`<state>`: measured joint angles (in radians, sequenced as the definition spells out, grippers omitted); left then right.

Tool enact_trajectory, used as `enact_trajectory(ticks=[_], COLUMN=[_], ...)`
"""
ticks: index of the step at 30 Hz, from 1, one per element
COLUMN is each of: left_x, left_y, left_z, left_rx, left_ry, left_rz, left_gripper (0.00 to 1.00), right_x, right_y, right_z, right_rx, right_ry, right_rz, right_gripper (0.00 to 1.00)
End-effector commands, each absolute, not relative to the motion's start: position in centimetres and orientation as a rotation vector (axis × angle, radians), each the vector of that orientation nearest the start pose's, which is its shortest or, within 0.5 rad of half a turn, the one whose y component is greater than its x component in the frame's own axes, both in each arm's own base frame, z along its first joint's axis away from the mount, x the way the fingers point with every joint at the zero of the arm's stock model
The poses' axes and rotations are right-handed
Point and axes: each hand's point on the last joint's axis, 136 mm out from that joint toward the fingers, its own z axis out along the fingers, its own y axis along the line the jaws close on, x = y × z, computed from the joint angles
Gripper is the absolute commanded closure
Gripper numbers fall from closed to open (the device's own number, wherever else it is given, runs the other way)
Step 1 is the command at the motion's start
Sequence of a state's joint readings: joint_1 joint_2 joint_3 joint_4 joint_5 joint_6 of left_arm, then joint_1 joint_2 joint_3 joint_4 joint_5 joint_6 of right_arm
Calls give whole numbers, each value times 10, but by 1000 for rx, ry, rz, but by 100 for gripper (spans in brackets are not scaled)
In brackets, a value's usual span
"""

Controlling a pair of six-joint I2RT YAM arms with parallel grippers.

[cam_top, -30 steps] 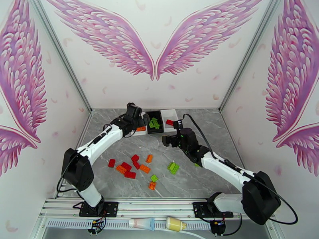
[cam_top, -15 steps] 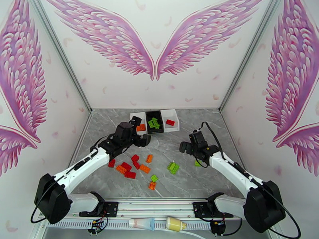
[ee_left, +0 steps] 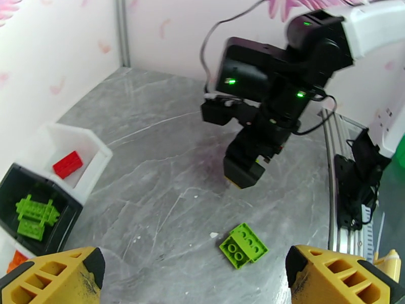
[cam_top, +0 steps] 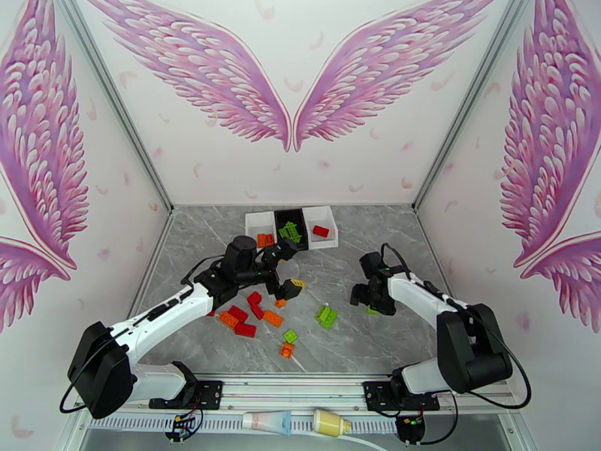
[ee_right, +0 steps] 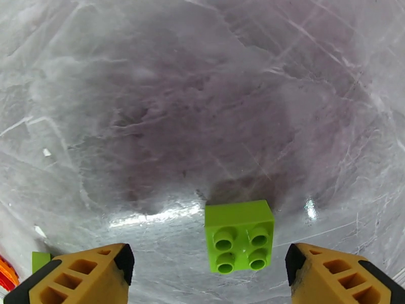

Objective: Sort the legos into containers by color

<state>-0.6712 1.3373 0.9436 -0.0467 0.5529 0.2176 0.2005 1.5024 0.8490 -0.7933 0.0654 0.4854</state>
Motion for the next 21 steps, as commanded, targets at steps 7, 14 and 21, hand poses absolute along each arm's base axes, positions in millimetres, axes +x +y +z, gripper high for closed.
enact_trajectory(ticks=[7, 14, 21], left_x=[258, 269, 269], left_y=[-329, -329, -326], left_z=[240, 240, 242], left_rx=[1250, 1198, 1188], left_ry=[1555, 1549, 1550], left_rz=[-829, -791, -782], left_gripper=[1, 1, 1], right_x=[267, 264, 270], right_y=[45, 47, 49], right_z=[27, 18, 27], right_rx=[343, 313, 316], right_ry=[3046, 3078, 3022], right_rz=[-16, -11, 27], right_gripper=[40, 53, 80])
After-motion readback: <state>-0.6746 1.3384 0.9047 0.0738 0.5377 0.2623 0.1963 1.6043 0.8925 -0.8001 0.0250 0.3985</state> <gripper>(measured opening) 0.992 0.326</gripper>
